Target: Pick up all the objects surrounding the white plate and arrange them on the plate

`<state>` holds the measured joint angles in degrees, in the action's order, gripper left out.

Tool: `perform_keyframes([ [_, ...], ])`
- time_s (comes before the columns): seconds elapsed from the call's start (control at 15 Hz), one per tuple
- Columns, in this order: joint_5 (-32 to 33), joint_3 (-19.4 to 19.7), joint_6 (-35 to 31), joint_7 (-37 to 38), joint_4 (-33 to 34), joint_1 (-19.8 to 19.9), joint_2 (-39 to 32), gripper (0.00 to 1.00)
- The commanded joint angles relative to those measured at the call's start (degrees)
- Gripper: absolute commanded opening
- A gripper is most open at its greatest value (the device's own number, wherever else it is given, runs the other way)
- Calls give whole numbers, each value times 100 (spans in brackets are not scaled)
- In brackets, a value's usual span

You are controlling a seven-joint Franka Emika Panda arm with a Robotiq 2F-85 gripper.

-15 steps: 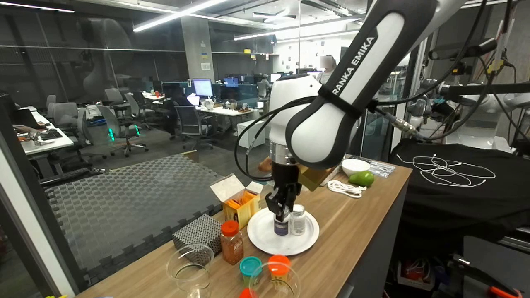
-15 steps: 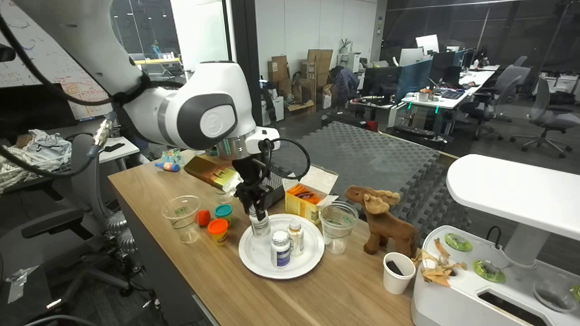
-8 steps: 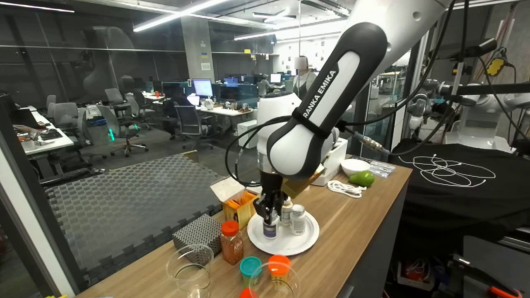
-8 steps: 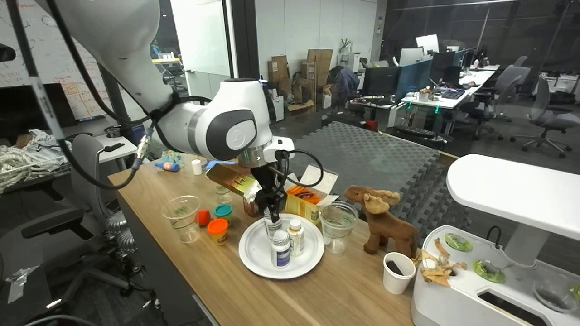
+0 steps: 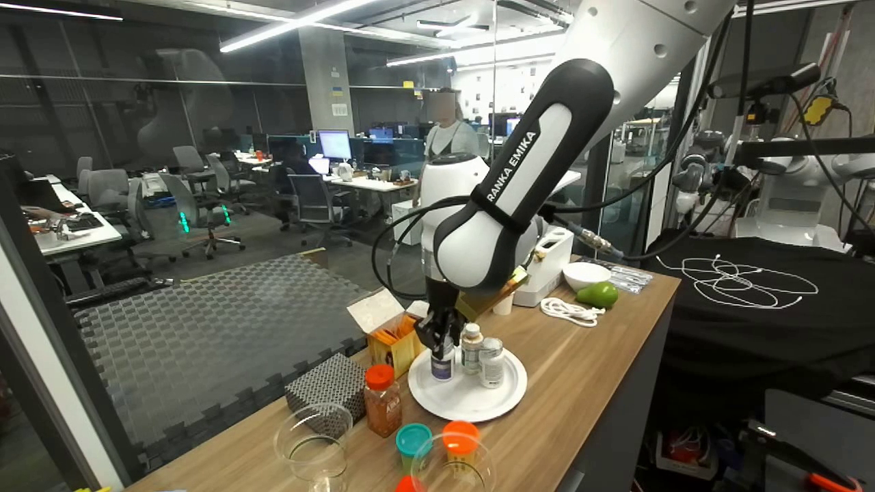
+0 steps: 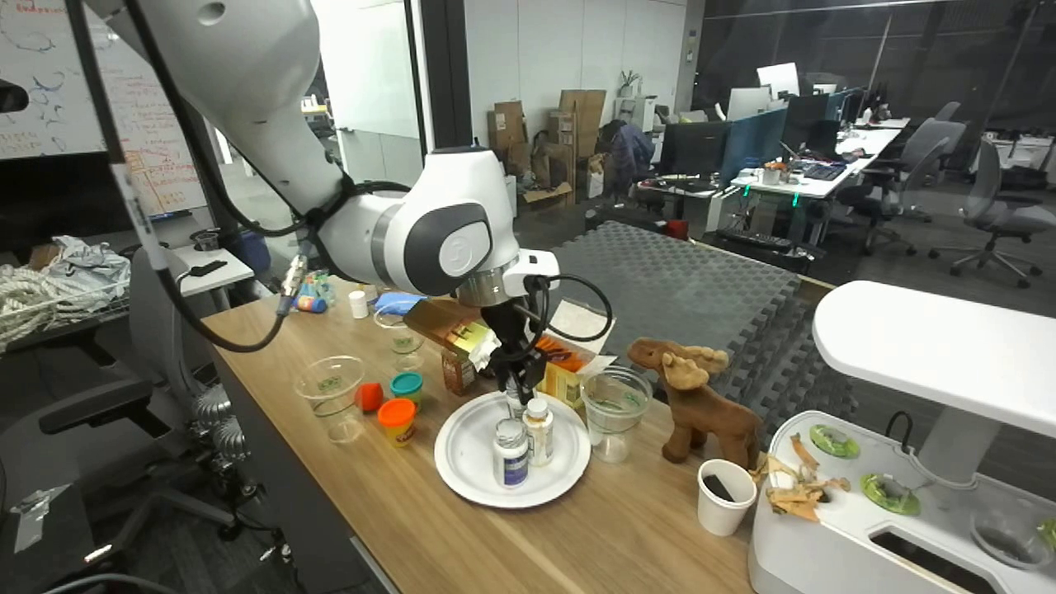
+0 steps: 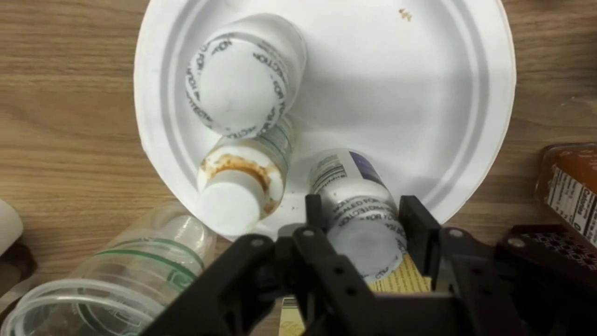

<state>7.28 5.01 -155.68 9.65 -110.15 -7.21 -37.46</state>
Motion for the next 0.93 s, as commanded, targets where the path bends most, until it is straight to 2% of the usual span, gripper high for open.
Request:
perform_keyframes([
  [0.0,28,129,-27,158,263,-114,-152,19],
  [0.07,25,122,-13,147,279,-107,-174,19],
  [0.13,14,103,-6,126,292,-93,-194,69],
  [0.2,19,108,5,126,306,-99,-211,70],
  [0.27,7,100,8,117,303,-87,-207,76],
  [0.47,-12,88,-26,96,193,-62,-43,98],
  [0.87,-113,-43,-127,54,-295,0,699,100],
])
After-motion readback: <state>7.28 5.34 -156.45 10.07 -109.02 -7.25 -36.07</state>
